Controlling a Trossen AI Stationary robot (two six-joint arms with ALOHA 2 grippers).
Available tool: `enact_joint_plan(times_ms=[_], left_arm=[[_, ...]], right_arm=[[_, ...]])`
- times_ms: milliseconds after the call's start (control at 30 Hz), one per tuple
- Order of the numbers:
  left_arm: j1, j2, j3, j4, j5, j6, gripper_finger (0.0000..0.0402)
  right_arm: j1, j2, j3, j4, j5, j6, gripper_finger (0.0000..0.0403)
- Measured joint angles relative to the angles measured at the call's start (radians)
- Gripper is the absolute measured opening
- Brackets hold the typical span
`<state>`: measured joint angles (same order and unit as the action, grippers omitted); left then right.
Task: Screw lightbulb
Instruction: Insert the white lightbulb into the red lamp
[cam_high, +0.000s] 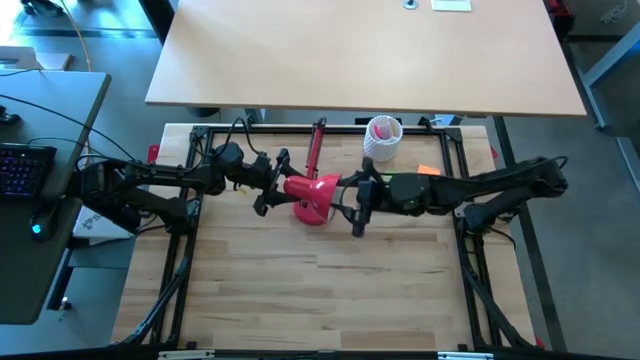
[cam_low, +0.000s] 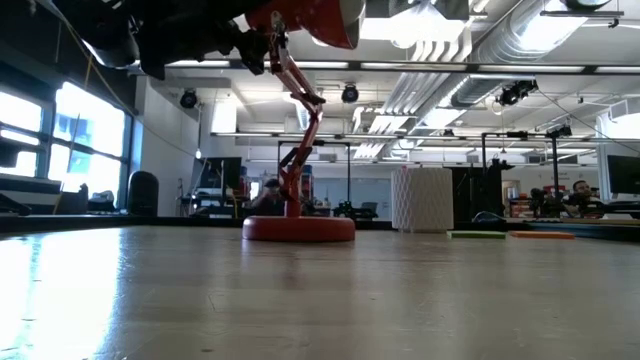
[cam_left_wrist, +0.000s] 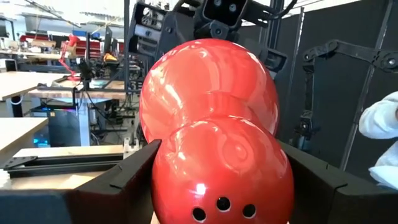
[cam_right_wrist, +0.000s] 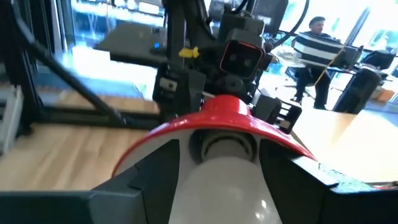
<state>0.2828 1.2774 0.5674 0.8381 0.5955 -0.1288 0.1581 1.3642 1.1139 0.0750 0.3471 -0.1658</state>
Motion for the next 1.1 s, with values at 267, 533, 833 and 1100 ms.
enact_joint_plan(times_ms=[267,533,833,1100], left_arm=[[0.009,0.001,-0.001,0.001,0.003,-0.029,0.0251],[0.010,0.002,-0.002,0.005,0.003,-0.046,0.0251],[0.012,0.002,-0.002,0.011,-0.006,-0.049,0.0251],[0.017,0.003,-0.004,0.019,-0.008,-0.054,0.0251]], right_arm=[[-0.001,-0.019,0.138,-0.350,0.017,-0.079,0.0218],[0.000,-0.020,0.306,-0.711,0.108,-0.126,0.0218],[0.014,-0.021,0.573,-1.019,0.288,-0.168,0.0218],[0.012,-0.018,0.673,-1.162,0.088,-0.004,0.0223]])
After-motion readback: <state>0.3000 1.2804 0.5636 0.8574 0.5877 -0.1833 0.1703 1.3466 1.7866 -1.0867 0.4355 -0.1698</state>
